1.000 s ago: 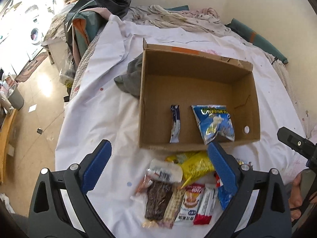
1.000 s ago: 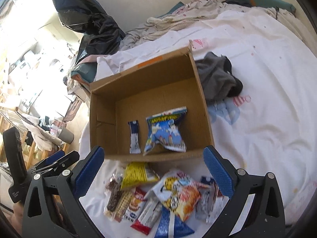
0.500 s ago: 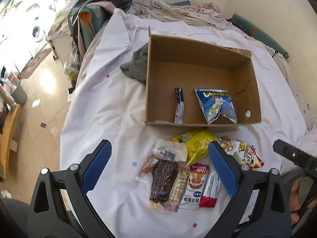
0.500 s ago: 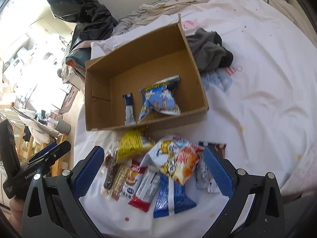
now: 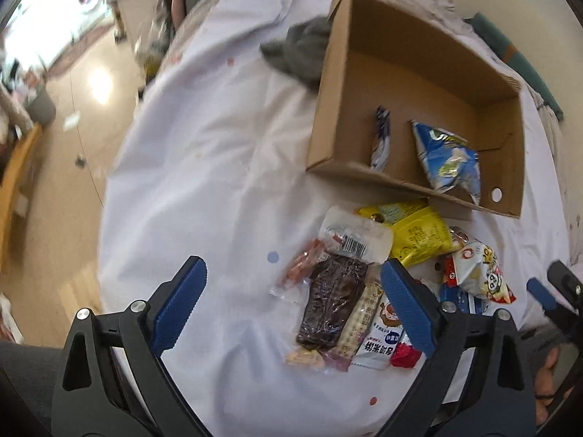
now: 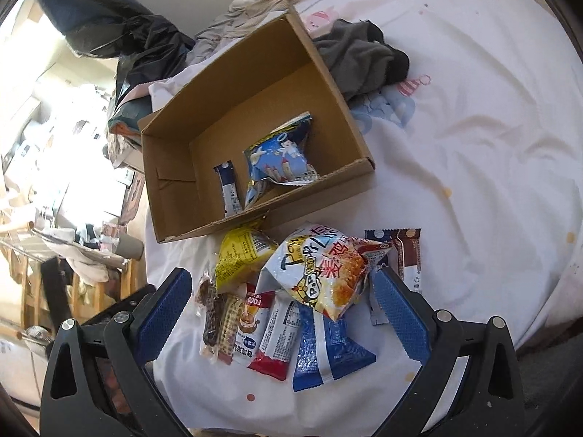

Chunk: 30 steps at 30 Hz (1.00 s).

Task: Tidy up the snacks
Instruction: 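Grasp the clear dried-meat packet with the left gripper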

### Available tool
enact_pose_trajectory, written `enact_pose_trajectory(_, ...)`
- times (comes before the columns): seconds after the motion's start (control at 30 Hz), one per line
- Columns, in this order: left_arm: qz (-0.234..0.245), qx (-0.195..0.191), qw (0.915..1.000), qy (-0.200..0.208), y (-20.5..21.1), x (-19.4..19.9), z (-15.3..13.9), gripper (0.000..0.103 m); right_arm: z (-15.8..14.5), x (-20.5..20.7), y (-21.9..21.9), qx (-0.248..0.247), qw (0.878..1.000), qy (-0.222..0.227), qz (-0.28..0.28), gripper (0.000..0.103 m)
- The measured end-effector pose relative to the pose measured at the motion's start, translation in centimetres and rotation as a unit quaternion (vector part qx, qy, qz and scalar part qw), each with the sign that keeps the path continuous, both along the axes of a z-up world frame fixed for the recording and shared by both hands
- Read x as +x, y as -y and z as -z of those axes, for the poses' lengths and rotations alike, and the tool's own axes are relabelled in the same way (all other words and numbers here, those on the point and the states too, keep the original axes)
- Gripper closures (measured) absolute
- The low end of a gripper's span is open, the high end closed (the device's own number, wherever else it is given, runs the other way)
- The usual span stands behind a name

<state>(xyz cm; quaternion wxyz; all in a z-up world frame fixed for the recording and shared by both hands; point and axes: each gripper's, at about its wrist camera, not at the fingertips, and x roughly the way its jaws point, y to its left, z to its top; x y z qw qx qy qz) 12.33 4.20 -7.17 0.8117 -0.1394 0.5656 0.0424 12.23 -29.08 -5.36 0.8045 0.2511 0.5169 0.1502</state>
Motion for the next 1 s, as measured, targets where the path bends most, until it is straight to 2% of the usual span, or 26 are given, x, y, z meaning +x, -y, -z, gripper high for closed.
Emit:
enact_pose_trajectory(0.03, -0.001, 0.0, 1.0, -0.007, 0.0, 0.4, 0.5, 0.013, 0.2, 0.1, 0.3, 0.007, 1.0, -0.004, 0.004, 0.001)
enact_pose_trajectory(0.1, 0.012, 0.015, 0.9994, -0.029, 0.4, 1.5, 2.0, 0.029, 0.3, 0.1, 0.6, 0.017, 1.0, -0.009, 0.009, 0.001)
enact_pose_trajectory(0.13, 0.021, 0.021, 0.9988, -0.039, 0.7, 1.9, 2.6, 0.034, 0.4, 0.2, 0.8, 0.019, 1.0, -0.01, 0.011, 0.001)
enact_pose_trajectory(0.2, 0.038, 0.024, 0.9973, -0.058, 1.1, 2.6, 3.9, 0.053, 0.5, 0.4, 0.9, 0.021, 1.0, -0.012, 0.012, 0.001)
enact_pose_trajectory(0.3, 0.045, 0.017, 0.9957, -0.079, 1.5, 3.2, 5.3, 0.062, 0.6, 0.7, 1.2, 0.029, 0.999, -0.014, 0.013, 0.001)
enact_pose_trajectory(0.37, 0.046, 0.022, 0.9953, -0.083, 1.8, 3.5, 5.8, 0.062, 0.7, 0.9, 1.3, 0.033, 0.999, -0.017, 0.013, 0.001)
enact_pose_trajectory(0.43, 0.051, 0.036, 0.9944, -0.085, 2.3, 3.8, 6.2, 0.068, 0.8, 1.1, 1.3, 0.033, 0.999, -0.019, 0.013, 0.001)
enact_pose_trajectory(0.5, 0.063, 0.039, 0.9929, -0.094, 2.8, 3.8, 6.7, 0.084, 0.9, 1.2, 1.4, 0.034, 0.999, -0.023, 0.014, 0.001)
enact_pose_trajectory(0.7, 0.053, 0.035, 0.9944, -0.084, 2.6, 3.4, 5.6, 0.088, 1.3, 1.4, 2.3, 0.056, 0.998, -0.034, 0.025, 0.001)
enact_pose_trajectory(0.87, 0.029, 0.002, 0.9986, -0.044, 1.8, 1.4, 2.3, 0.088, 2.8, 1.6, 2.6, 0.084, 0.994, -0.069, 0.032, 0.001)
enact_pose_trajectory(1.0, 0.011, -0.015, 0.9998, -0.002, 1.0, 0.0, -0.3, 0.088, 4.8, 1.8, 2.7, 0.094, 0.988, -0.116, 0.049, 0.001)
